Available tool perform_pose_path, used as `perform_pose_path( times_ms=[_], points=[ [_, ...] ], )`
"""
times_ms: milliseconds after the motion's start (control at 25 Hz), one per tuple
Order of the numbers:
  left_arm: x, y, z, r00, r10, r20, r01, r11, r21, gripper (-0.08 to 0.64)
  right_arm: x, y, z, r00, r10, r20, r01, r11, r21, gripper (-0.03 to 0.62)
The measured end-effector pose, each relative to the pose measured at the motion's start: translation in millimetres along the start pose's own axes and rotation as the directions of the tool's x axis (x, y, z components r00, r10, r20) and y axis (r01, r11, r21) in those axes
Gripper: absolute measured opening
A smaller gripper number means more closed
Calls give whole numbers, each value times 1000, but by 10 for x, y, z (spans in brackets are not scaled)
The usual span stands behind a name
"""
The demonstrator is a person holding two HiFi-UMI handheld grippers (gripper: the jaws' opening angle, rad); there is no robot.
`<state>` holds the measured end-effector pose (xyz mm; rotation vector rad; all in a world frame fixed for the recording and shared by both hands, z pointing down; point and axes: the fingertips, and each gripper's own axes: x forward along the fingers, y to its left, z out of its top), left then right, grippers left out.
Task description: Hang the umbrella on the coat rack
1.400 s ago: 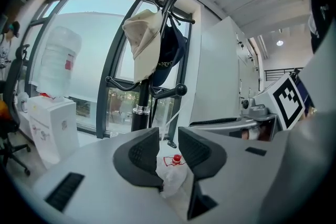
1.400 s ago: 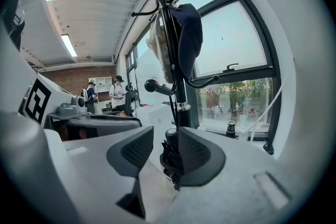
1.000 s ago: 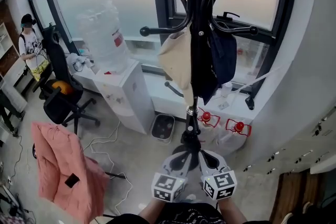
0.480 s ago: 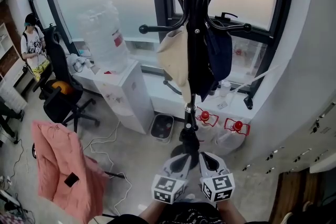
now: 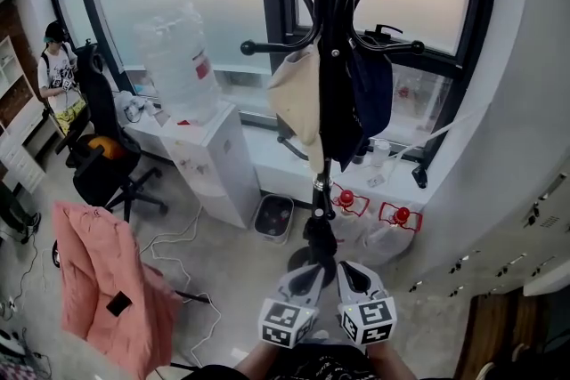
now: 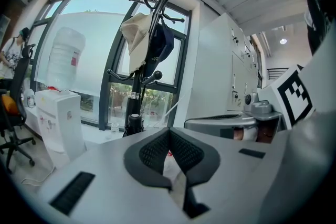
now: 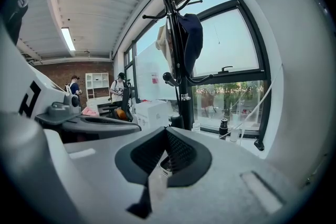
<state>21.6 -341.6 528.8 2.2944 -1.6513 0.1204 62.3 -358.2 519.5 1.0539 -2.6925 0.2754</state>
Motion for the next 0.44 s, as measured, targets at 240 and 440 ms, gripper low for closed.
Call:
perform_pose_path(
  times_ms=[240, 440],
  points=[
    [-11, 22, 42, 1000, 9, 13, -9, 1000, 4, 11, -26, -1, -36, 1000, -6, -4, 6, 1000, -8, 5],
    [-35, 69, 35, 1000, 20, 18, -20, 1000, 3, 11, -53, -10, -53, 1000, -10, -8, 10, 1000, -15, 5]
  ],
)
